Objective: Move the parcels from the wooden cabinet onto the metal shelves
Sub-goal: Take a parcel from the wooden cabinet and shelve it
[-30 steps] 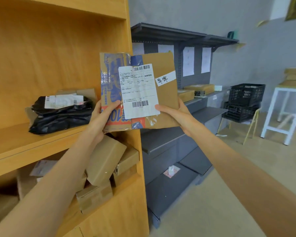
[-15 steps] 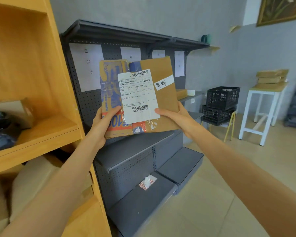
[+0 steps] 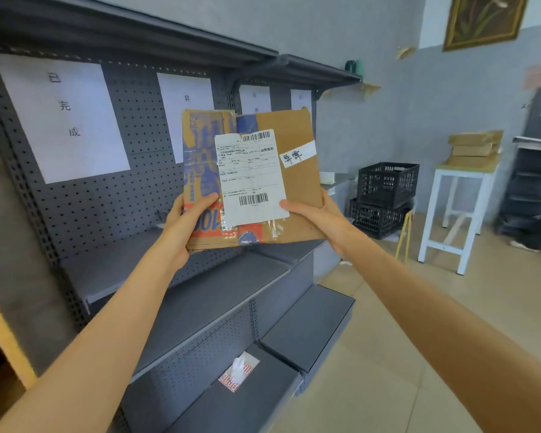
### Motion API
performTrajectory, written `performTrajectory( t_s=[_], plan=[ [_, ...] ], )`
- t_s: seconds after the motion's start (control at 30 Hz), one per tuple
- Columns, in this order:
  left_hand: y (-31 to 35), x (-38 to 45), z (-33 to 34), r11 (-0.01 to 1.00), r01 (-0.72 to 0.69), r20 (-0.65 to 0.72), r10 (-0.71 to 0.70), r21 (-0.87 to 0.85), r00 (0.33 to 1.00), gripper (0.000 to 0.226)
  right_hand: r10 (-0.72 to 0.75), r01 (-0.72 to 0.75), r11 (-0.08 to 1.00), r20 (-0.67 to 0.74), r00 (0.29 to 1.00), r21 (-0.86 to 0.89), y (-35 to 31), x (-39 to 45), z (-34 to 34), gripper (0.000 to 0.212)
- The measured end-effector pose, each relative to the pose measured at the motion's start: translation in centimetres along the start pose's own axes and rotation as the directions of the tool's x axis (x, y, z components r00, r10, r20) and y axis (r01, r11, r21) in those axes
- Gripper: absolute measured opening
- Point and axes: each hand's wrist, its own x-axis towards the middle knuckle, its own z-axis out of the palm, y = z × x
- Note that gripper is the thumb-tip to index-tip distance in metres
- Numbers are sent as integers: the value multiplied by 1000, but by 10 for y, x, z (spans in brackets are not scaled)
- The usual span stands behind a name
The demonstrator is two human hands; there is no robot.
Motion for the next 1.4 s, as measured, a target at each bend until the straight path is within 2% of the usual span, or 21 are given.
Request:
performTrajectory(
  t_s=[0.33,0.57,0.7,0.97,1.17,1.23,1.4],
  plan=[
    [-15,139,62,1000,-7,-45,6,-27,999,44,-13,13,999,-5,1000,-30,21,146,-42,92],
    [-40,212,90,1000,-3,-112,2,-3,994,44,0,-1,1000,74,997,11,55,240,-62,91],
    [-54,251,106,1000,2,-190,-2,-4,982,39,3,-7,1000,171,985,24,68,302,-72,91],
    [-64,307,125,999,7,-416,13,46,909,51,60,-52,998,401,914,-31,69,418,-65,91],
    [-61,322,111,987,118,-573,-35,108,819,31,110,-111,993,525,844,-30,72,462,-34,76],
    [-59,326,106,985,135,-607,-44,105,793,28,136,-137,990,556,820,-40,76,472,-20,73],
    [-54,345,93,971,210,-653,-83,118,753,38,160,-163,985,585,795,-49,83,494,7,65]
  ],
)
